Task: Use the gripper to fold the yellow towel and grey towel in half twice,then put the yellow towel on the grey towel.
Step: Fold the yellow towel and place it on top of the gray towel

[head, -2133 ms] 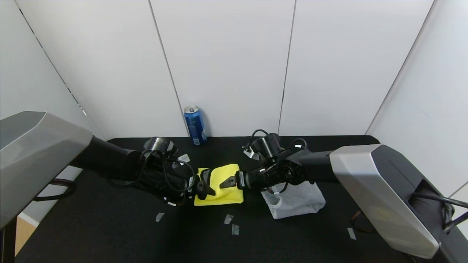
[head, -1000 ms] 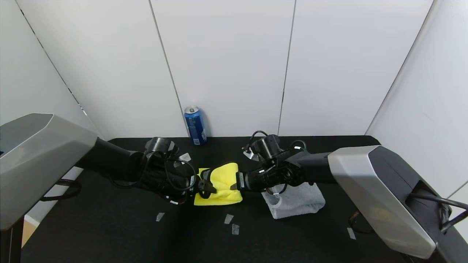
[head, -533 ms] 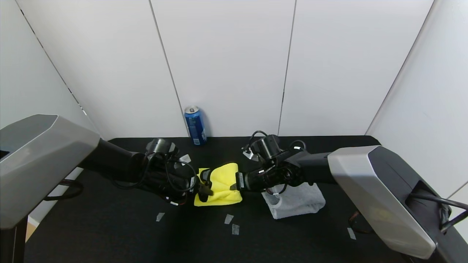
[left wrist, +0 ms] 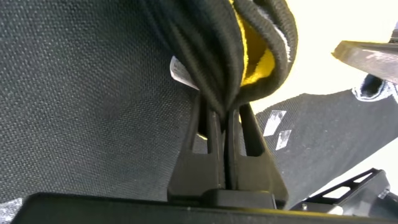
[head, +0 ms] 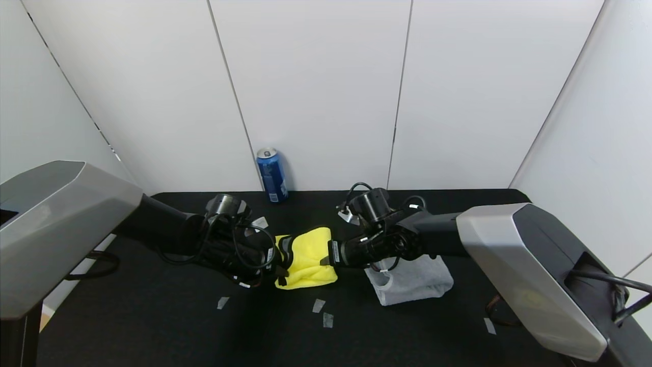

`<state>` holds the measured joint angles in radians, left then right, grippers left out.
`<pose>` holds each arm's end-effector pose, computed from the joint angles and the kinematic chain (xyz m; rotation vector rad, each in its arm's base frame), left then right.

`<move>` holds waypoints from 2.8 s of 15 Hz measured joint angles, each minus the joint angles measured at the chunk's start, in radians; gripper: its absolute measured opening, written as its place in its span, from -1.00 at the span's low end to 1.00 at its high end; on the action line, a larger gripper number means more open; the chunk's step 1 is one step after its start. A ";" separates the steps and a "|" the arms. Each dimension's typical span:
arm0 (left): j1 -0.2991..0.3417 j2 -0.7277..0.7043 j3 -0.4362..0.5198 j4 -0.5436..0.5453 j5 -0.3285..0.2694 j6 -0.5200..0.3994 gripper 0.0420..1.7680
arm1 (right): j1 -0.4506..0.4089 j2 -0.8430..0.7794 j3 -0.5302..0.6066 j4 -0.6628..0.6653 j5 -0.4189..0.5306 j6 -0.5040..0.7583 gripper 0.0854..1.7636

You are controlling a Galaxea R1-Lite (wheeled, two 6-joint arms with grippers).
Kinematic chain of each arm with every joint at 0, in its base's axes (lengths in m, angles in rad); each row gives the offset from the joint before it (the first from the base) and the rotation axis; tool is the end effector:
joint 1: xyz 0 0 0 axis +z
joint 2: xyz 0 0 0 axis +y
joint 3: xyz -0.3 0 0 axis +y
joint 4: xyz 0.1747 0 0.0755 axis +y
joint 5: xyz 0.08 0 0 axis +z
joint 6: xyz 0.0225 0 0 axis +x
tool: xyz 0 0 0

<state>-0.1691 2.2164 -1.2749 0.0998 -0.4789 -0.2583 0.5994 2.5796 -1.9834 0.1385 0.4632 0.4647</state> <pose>0.3875 -0.0767 0.0565 -0.3896 1.1194 -0.4508 0.4196 0.2989 0.0571 0.3479 0.9856 0.8134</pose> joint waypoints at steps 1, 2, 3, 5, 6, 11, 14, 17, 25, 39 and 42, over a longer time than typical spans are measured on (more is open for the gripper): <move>0.000 0.000 0.000 0.001 0.001 0.000 -0.90 | 0.000 0.000 0.000 0.001 0.000 0.000 -0.96; 0.000 -0.001 0.000 0.001 0.001 0.000 -0.90 | 0.000 0.000 0.000 0.001 0.000 0.000 -0.96; 0.000 -0.003 0.001 0.001 0.001 -0.001 -0.90 | 0.000 -0.001 0.000 0.002 0.000 0.000 -0.96; 0.000 -0.008 0.001 0.003 0.003 -0.001 -0.90 | 0.001 -0.003 0.000 0.001 0.000 0.000 -0.96; -0.001 -0.013 0.001 0.005 0.004 -0.002 -0.90 | 0.002 -0.004 0.000 0.003 0.001 0.000 -0.96; -0.003 -0.065 0.002 0.018 0.010 -0.005 -0.90 | 0.000 -0.037 0.001 0.029 0.001 0.001 -0.96; -0.008 -0.111 0.007 0.020 0.021 -0.019 -0.90 | -0.004 -0.070 0.001 0.072 0.001 0.002 -0.96; -0.029 -0.161 0.007 0.050 0.035 -0.030 -0.90 | -0.014 -0.108 0.003 0.122 0.001 0.001 -0.96; -0.124 -0.280 -0.013 0.126 0.101 -0.036 -0.90 | -0.064 -0.241 0.027 0.275 -0.007 -0.008 -0.96; -0.459 -0.185 -0.262 0.233 0.352 -0.086 -0.90 | -0.243 -0.476 0.290 0.326 -0.009 -0.108 -0.96; -0.496 -0.117 -0.376 0.281 0.363 -0.086 -0.90 | -0.288 -0.508 0.337 0.325 -0.008 -0.133 -0.96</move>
<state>-0.6653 2.0994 -1.6504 0.3806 -0.1155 -0.3438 0.3111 2.0719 -1.6462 0.4634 0.4551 0.3315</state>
